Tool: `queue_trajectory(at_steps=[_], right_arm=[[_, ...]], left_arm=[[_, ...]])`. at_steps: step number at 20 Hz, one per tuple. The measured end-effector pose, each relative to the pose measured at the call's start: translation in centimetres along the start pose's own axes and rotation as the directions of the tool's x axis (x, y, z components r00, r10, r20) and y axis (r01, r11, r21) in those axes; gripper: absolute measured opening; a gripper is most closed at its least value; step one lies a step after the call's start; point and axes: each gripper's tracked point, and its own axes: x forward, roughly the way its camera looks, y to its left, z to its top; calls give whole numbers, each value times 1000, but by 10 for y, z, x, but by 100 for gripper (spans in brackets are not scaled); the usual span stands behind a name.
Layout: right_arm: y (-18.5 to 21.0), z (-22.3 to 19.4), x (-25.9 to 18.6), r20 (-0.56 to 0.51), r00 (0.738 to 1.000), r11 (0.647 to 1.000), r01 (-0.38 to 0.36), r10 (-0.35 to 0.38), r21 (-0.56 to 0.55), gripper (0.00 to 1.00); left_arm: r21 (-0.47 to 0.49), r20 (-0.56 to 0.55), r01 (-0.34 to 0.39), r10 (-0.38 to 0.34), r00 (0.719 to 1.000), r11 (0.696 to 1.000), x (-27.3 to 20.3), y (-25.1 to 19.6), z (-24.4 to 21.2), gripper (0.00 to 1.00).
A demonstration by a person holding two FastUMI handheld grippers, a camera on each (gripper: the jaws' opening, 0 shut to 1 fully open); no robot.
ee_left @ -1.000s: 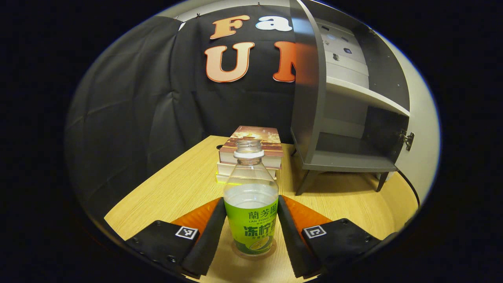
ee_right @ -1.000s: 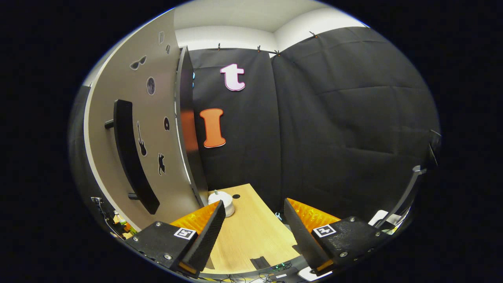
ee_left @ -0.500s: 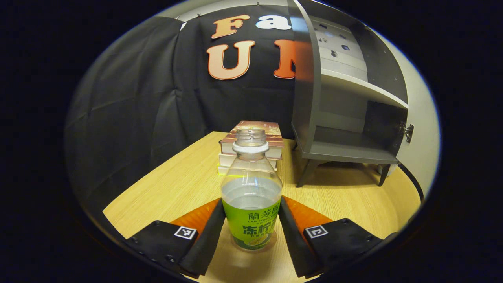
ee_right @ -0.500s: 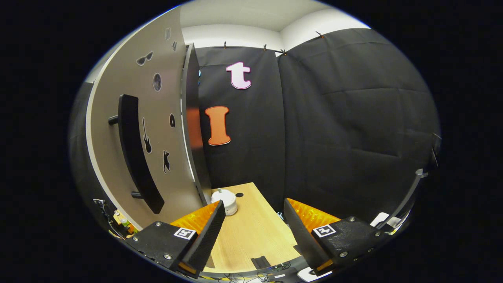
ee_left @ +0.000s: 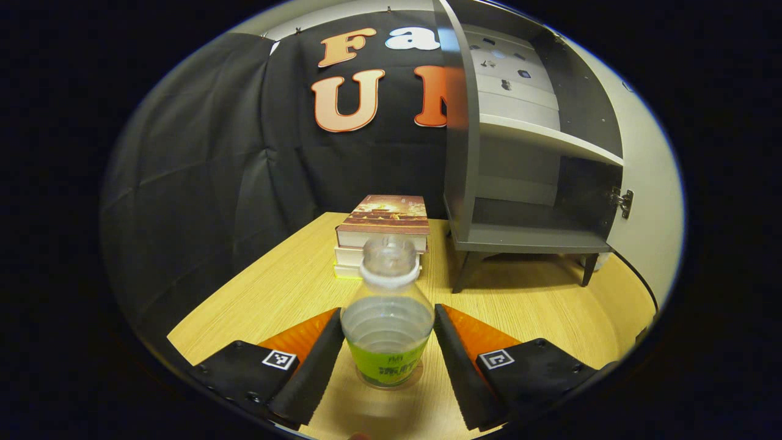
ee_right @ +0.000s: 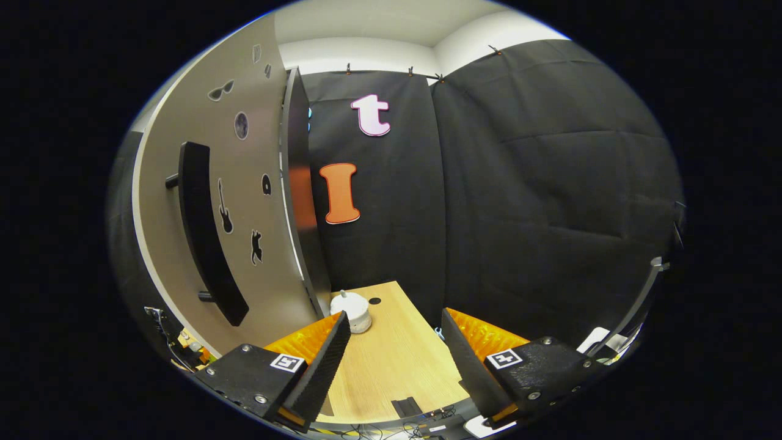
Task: Open the cabinet door with the right hand, grasp the bottle in the cabinet with the left hand and place it on the coaster, then close the cabinet door with the right hand.
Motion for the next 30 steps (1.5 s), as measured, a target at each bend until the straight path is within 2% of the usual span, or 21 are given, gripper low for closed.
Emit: queue_trajectory(at_steps=[4,5,8,12,17,22,29,30], right_arm=[[-4,-2,2,4,1000,1000,-6,6,8,93],[-4,-3,3,4,1000,1000,-10,10,9,93],[-4,-5,6,5,1000,1000,-21,21,9,99],[1,-8,11,2,999,999,-43,43,27,98],[12,-9,15,11,998,998,-66,66,11,99],[29,-14,18,5,995,995,-103,103,1,99],[52,7,13,36,987,988,-154,155,-29,98],[56,8,12,38,986,986,-163,164,-40,93]], left_arm=[[29,21,-17,16,1000,999,-9,1,14,94],[37,26,-16,15,1000,999,-11,1,19,98],[59,54,-3,0,999,998,-24,-2,37,98],[60,92,10,-16,996,998,-43,-5,63,98],[28,160,15,-20,987,999,-76,-3,115,99],[27,260,12,-19,966,1000,-116,9,181,98],[12,310,-5,1,951,1000,-160,32,240,99],[10,316,-5,2,949,1000,-165,35,247,99]])
